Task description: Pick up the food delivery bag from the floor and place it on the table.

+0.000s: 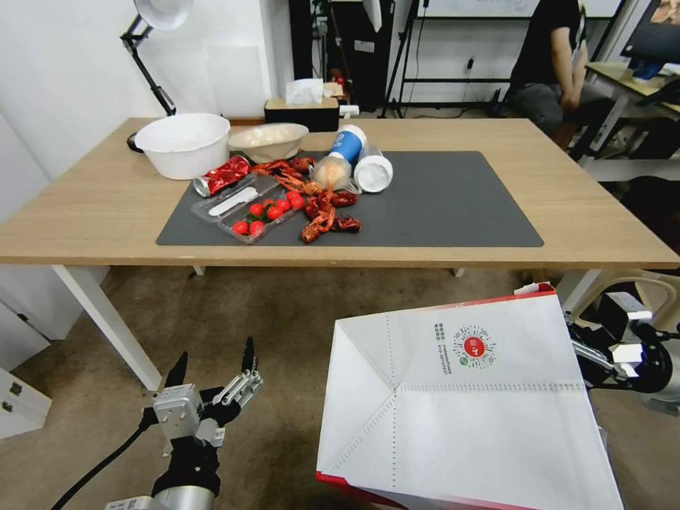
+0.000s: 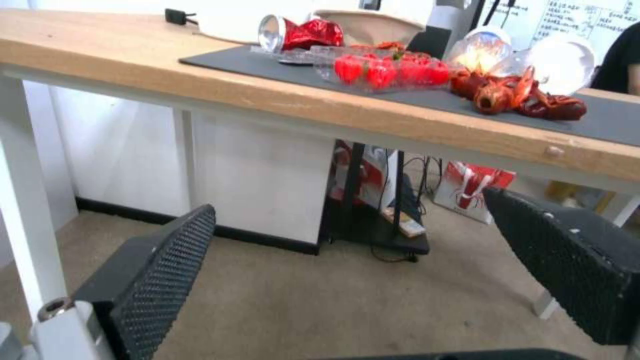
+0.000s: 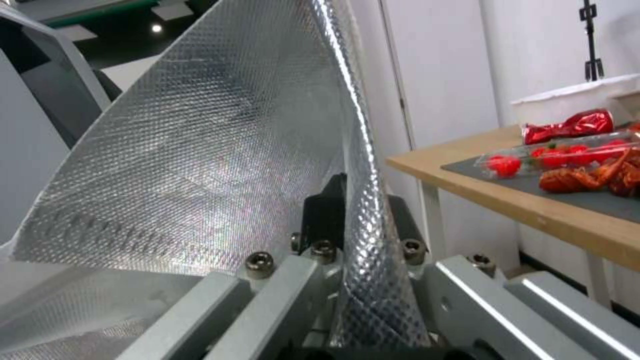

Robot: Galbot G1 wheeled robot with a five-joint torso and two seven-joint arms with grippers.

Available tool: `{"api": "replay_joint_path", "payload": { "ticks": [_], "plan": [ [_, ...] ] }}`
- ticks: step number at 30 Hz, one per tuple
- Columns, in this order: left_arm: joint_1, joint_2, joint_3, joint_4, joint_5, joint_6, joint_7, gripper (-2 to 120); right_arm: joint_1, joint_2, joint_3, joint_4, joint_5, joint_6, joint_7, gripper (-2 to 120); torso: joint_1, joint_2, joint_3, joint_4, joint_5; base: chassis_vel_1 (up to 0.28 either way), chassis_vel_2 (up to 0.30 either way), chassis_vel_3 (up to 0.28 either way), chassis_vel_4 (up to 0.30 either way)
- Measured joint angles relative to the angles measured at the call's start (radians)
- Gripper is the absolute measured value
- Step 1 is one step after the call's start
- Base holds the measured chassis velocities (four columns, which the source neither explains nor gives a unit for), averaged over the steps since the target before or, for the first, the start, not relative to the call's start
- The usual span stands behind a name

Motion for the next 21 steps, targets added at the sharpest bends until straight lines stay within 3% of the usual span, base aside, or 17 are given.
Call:
{"api": "replay_joint_path", "payload": {
  "ticks": [21],
  "plan": [
    [-0.004, 0.0, 0.002, 0.0, 0.0, 0.0, 0.0, 100, 0.0, 0.001, 0.002, 0.003, 0.0, 0.001, 0.001, 0, 0.039, 0.093, 0.054, 0.0, 0.0, 0.0, 0.0, 0.0, 0.0]
  ]
}}
